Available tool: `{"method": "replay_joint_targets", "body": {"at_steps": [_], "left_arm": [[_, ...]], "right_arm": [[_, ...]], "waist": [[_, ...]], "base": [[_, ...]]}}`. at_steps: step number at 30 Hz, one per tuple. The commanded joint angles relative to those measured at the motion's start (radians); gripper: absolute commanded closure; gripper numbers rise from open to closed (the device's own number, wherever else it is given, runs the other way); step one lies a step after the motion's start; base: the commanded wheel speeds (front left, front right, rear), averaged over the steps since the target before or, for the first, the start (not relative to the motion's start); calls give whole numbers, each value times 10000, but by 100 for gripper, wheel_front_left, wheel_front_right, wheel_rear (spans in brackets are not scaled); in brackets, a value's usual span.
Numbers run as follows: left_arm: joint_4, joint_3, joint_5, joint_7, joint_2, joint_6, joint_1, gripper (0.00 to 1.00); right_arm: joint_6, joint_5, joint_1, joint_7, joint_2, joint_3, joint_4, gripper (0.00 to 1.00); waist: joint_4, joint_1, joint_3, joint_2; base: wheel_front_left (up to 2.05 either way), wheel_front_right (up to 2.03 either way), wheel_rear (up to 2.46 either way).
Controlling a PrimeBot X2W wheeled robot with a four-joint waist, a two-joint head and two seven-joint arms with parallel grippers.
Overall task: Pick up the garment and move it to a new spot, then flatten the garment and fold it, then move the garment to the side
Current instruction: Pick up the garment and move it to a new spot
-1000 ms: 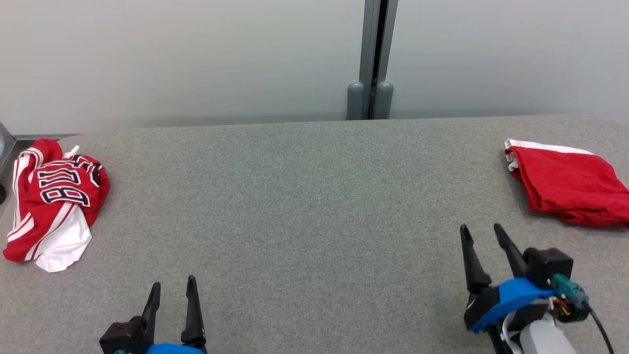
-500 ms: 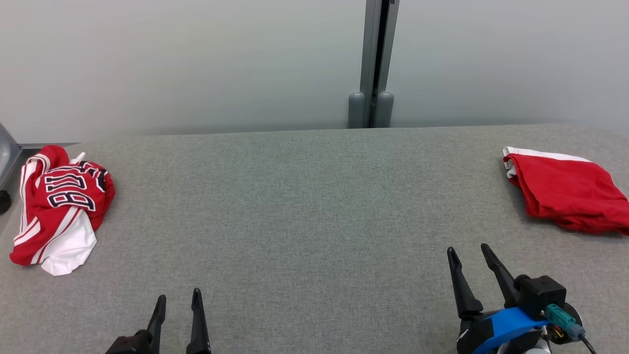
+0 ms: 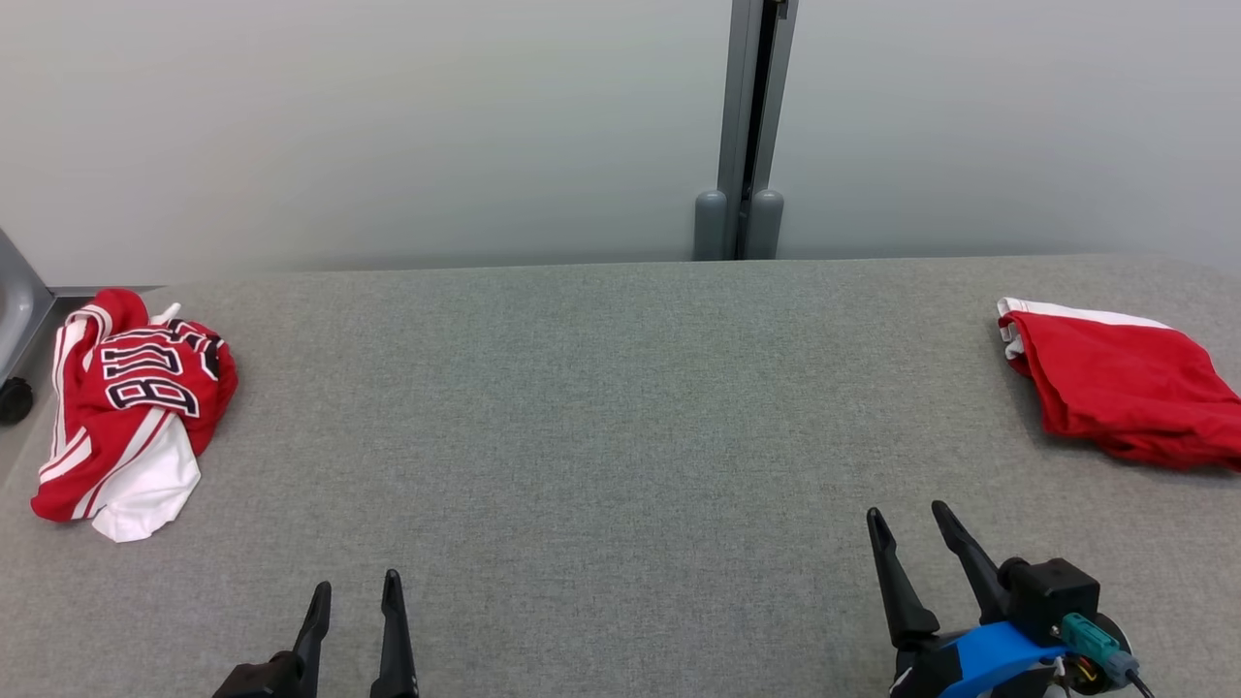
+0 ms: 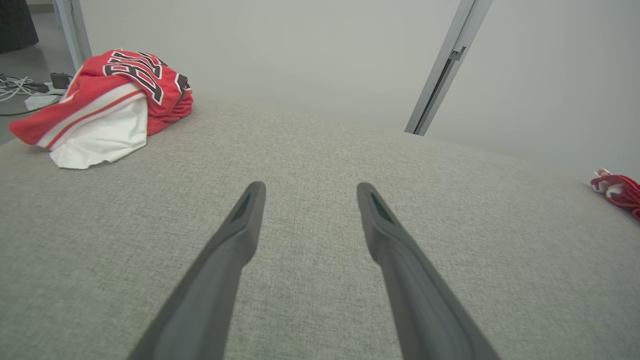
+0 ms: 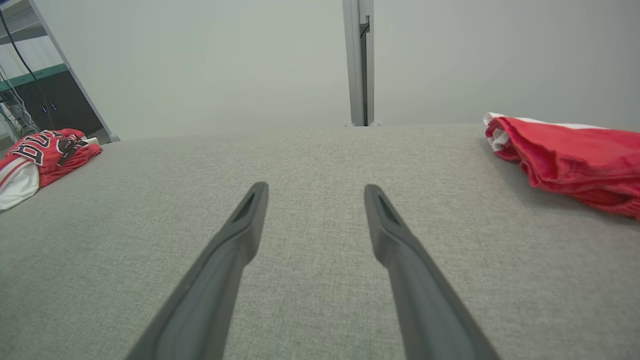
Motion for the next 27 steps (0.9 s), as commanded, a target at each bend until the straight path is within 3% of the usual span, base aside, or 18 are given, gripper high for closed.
{"method": "replay_joint_targets", "body": {"at_steps": [1,17,21,27], "left_arm": [[-23,9,46,-48,-3,-63,94,0],[20,-31,85,-48,-57,-79,62,0],[18,-40,115,-49,-69,-76,-82,0],[-50,52,150,-47,23,-29,-158,0]], "right_arm": [[1,61,154,-52,-20,26,15,0],[1,-31,218,-53,-18,-29,-21,0],[1,-179,233,-51,-18,-225,-88,0],[1,-125,275,-45,-18,-198,-178,0]], "waist": [[8,0,-7,-1],[271,0,27,-1],[843,0,85,-1],[2332,0,118,-1]], "base": [[0,0,0],[0,0,0],[0,0,0],[0,0,0]]}}
